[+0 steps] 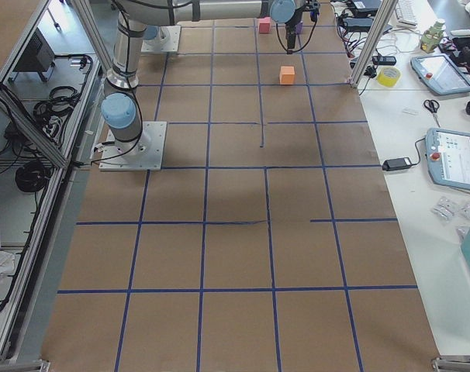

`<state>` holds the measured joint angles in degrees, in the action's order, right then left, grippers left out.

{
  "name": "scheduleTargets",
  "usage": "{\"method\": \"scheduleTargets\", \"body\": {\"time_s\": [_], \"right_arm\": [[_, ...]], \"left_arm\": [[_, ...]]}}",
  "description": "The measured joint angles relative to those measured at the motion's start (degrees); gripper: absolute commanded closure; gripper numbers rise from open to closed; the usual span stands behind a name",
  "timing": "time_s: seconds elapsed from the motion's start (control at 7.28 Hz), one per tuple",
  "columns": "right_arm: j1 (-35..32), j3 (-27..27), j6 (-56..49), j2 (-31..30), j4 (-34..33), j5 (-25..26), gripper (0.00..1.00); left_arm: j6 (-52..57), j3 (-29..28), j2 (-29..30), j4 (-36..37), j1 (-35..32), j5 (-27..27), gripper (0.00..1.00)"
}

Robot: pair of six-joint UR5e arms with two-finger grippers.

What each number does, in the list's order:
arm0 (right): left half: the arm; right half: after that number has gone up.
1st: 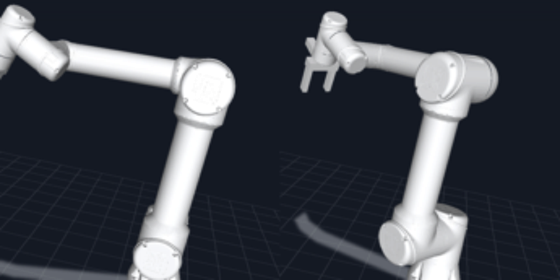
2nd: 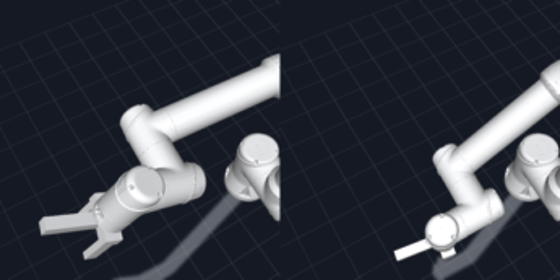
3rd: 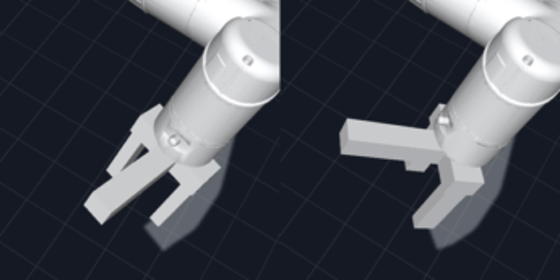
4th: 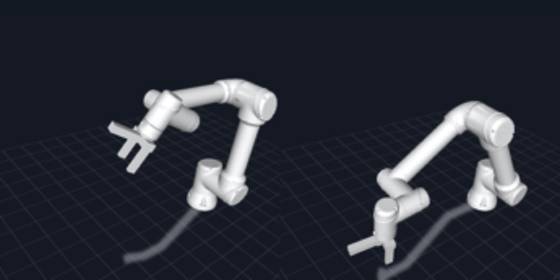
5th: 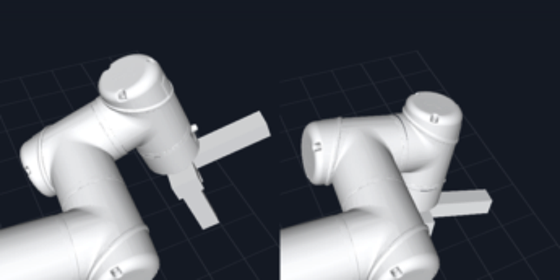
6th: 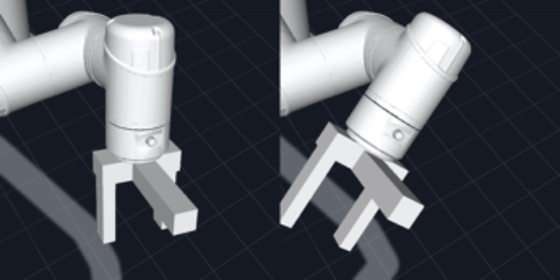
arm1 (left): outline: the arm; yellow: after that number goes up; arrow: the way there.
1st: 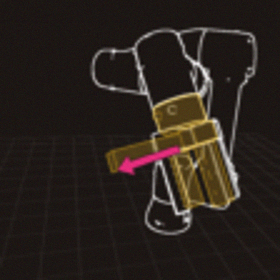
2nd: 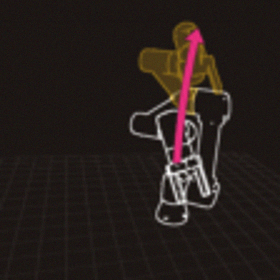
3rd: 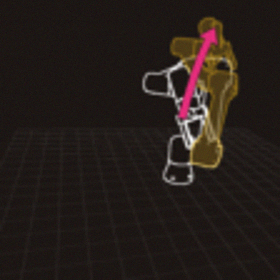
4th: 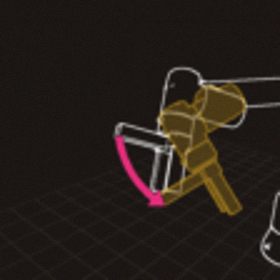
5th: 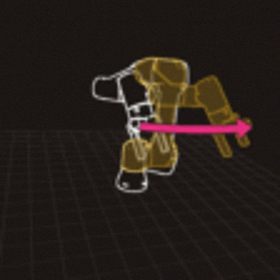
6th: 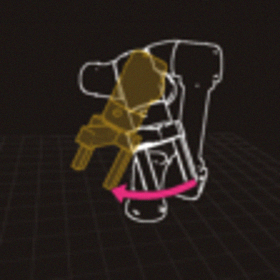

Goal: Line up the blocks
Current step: 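Raise the right gripper away while the left gripper reaches to the orange cube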

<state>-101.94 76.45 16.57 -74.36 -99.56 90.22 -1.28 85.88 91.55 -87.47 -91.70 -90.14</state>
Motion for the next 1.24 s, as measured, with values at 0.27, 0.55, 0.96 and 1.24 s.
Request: {"method": "scheduleTargets", "body": {"time_s": [0.27, 0.55, 0.96, 1.24], "right_arm": [[1.7, 6.9, -1.4, -6.4, -1.5, 0.2, 0.00], [6.8, 9.3, -8.8, -9.7, -1.4, 0.2, 0.00], [12.7, 9.6, -15.1, -11.7, -1.0, -0.9, 0.00], [12.7, 9.1, -14.8, -12.0, -1.1, -2.4, 0.00]], "left_arm": [[-4.6, 0.0, 5.5, 7.3, -4.6, 0.5, 0.00], [-8.2, 0.0, 14.0, 16.6, -7.7, 1.1, 0.00], [-14.3, -0.5, 23.7, 26.8, -11.3, 1.2, 0.00], [-17.2, -3.3, 29.5, 30.3, -13.3, 1.2, 0.00]]}}
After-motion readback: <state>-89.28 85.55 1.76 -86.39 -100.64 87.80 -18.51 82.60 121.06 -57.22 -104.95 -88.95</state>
